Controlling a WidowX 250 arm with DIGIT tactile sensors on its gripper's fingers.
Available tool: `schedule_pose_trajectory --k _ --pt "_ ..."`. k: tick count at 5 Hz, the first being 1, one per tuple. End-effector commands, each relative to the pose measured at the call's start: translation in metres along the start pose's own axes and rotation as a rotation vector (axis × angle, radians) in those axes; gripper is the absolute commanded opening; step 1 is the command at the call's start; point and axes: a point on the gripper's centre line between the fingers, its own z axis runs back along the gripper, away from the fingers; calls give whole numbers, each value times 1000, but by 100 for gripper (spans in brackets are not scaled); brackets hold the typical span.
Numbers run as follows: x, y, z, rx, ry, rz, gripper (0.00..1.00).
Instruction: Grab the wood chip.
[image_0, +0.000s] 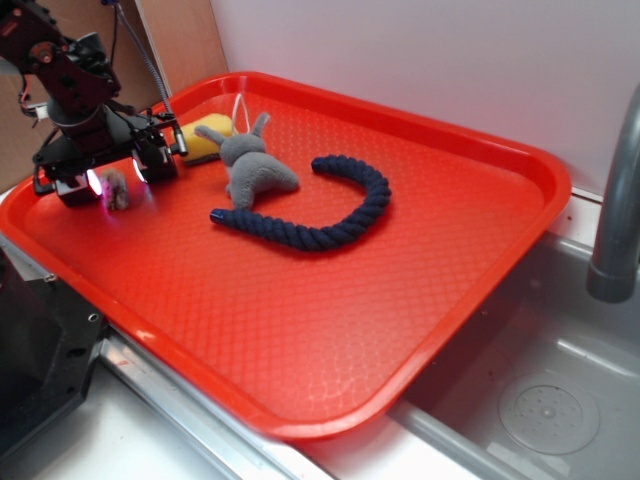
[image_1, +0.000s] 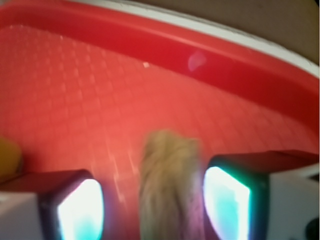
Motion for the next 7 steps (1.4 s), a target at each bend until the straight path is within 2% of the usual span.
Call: schedule_pose_trajectory --k 1,2,3,4,5,6,7 --pt "2 12 1 29 23 45 0" --pt "7 1 16 36 49 -20 0" --pt "6 -14 43 -11 83 -146 0" --pt "-2 -37 81 -45 185 -393 0" --pt "-8 -55 114 -118 227 -626 0" --pt "-16 -69 139 -148 293 -781 0" --pt "-25 -75 172 -201 292 -887 0"
